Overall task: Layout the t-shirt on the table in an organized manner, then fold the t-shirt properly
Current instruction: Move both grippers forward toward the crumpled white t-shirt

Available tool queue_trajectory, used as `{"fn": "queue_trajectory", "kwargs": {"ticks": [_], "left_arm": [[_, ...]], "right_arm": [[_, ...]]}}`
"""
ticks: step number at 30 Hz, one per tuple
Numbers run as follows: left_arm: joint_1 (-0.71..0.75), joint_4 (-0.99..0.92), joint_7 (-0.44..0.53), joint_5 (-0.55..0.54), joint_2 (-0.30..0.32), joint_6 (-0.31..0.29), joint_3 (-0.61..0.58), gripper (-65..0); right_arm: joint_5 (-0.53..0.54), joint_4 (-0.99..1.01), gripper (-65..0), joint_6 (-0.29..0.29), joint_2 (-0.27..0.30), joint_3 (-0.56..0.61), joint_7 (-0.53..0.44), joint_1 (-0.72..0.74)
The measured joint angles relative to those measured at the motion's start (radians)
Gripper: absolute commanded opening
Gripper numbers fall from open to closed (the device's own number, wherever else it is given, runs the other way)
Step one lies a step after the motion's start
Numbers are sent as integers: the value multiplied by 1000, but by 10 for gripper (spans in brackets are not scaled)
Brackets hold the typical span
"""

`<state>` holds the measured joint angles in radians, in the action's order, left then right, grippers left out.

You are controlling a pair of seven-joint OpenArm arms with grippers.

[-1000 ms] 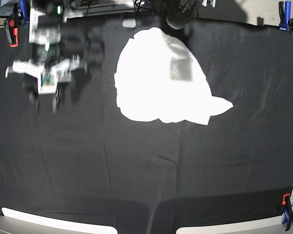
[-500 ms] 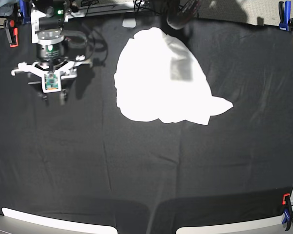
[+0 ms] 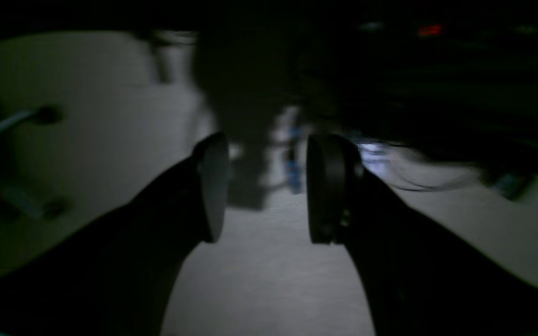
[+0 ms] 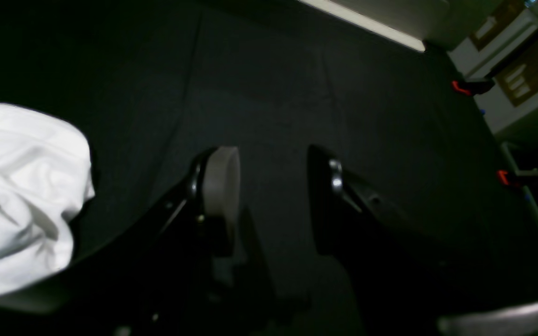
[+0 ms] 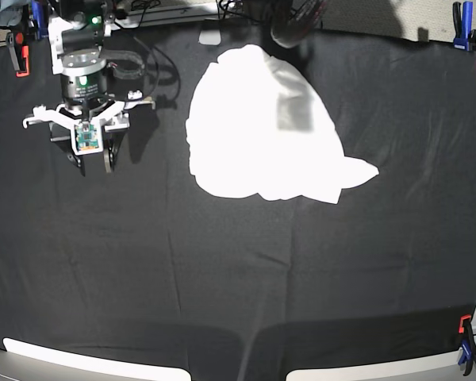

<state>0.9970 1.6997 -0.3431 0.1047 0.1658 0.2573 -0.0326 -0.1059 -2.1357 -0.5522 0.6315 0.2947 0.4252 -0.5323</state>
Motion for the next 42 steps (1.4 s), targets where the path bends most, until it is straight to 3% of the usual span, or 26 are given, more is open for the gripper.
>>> {"fn": "queue_trajectory", "kwargs": {"ticks": [3, 11, 13, 17, 19, 22, 26, 28, 30, 38, 42], "left_arm": [[19, 119, -79, 33, 4, 30, 1, -398], [27, 424, -186, 53, 1, 30, 0, -398], [23, 487, -193, 55, 1, 30, 0, -398], [-40, 553, -226, 51, -1, 29, -1, -398], [-93, 562, -230, 55, 2, 29, -1, -398], [-187, 562, -254, 48, 0, 24, 0, -398], [-338, 562, -291, -19, 0, -66, -1, -398], [-392, 562, -298, -50, 0, -91, -1, -398], [-432, 562, -303, -61, 1, -101, -1, -398], [-485, 562, -349, -64, 1, -105, -1, -398], [-486, 562, -400, -64, 1, -106, -1, -398]], "right_arm": [[-2, 0, -415, 0, 0, 0, 3, 0], [-3, 0, -415, 0, 0, 0, 12, 0], [-66, 0, -415, -2, -5, 0, 53, 0], [-295, 0, -415, -122, -63, -1, 162, 0], [-340, 0, -415, -134, -91, -3, 194, 1], [-301, -1, -415, -134, -116, -1, 172, 2], [-127, -1, -415, -126, -106, -1, 139, 25], [-97, -10, -415, -102, -105, -1, 145, 52], [-101, -49, -415, -71, -105, -1, 141, 71], [-99, -98, -415, -61, -102, -35, 111, 95], [-102, -99, -415, -58, -3, -27, 158, 57]]}}
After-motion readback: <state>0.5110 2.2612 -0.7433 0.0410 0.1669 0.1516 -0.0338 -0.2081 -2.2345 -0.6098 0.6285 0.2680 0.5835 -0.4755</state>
